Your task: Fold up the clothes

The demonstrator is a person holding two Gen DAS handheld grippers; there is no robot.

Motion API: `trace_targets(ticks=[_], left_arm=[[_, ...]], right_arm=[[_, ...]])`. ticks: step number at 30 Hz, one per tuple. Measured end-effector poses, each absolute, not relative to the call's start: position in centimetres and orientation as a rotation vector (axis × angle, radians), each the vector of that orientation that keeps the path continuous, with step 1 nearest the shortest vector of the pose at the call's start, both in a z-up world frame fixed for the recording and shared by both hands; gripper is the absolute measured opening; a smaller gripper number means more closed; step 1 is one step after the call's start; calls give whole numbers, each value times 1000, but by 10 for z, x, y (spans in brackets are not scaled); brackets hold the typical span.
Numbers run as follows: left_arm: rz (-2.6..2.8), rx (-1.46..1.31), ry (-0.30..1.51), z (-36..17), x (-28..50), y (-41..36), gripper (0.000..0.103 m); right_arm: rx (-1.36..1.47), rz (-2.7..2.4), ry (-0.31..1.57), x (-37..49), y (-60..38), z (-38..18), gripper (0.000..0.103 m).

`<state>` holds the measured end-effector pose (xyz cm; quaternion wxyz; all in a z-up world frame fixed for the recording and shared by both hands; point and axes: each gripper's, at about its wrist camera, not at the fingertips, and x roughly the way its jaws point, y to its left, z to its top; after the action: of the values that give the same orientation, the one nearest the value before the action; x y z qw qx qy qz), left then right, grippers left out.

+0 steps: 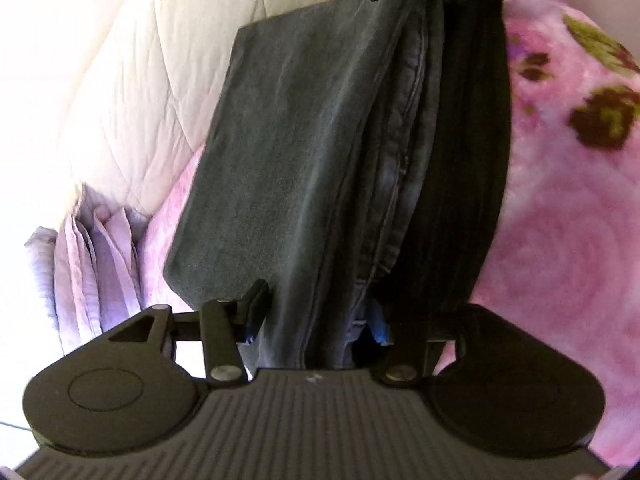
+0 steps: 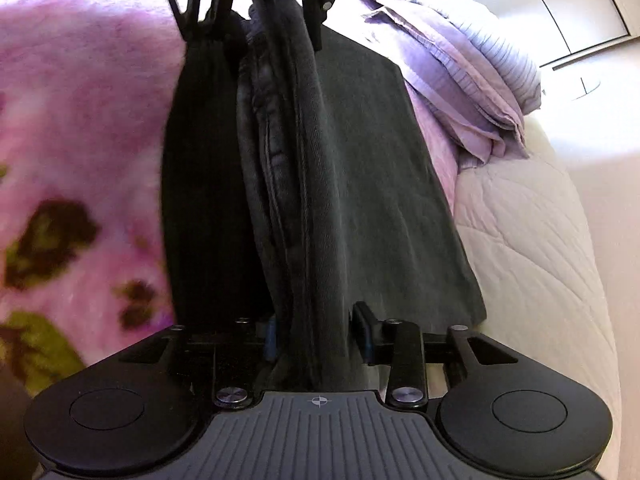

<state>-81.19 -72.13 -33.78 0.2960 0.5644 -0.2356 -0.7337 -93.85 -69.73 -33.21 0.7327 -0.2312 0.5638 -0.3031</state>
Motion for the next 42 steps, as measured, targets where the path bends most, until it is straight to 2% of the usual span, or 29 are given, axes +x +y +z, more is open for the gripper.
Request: trace_targets(ticks=[6, 12, 17, 27, 31, 34, 37, 42], left_arm=[[-1968, 1515, -661, -337, -804, -718, 49], [-1954, 1538, -706, -339, -777, -710, 53], [-1928, 1528, -596, -330, -753, -712, 49], [-1966, 1520, -569, -329, -747, -719, 46], [-1955, 1520, -516, -319, -736, -715, 46], [-1953, 1470, -380, -299, -728, -711, 46], [-1941, 1348, -146, -274, -721, -715, 46], [-1894, 1084, 256, -235, -705, -733, 42]], right_arm=[[-483, -696, 1261, -938, -684, -332, 38], [-403, -727, 1275, -927, -692, -331, 34], [-378, -738, 1283, -921, -692, -328, 32], [-354, -730, 1322, -914, -696, -333, 32], [-300, -745, 1308, -919, -685, -314, 34], [-252, -759, 1292, -924, -676, -297, 34], [-187, -782, 1265, -929, -667, -279, 34], [120, -899, 1091, -947, -677, -240, 34]])
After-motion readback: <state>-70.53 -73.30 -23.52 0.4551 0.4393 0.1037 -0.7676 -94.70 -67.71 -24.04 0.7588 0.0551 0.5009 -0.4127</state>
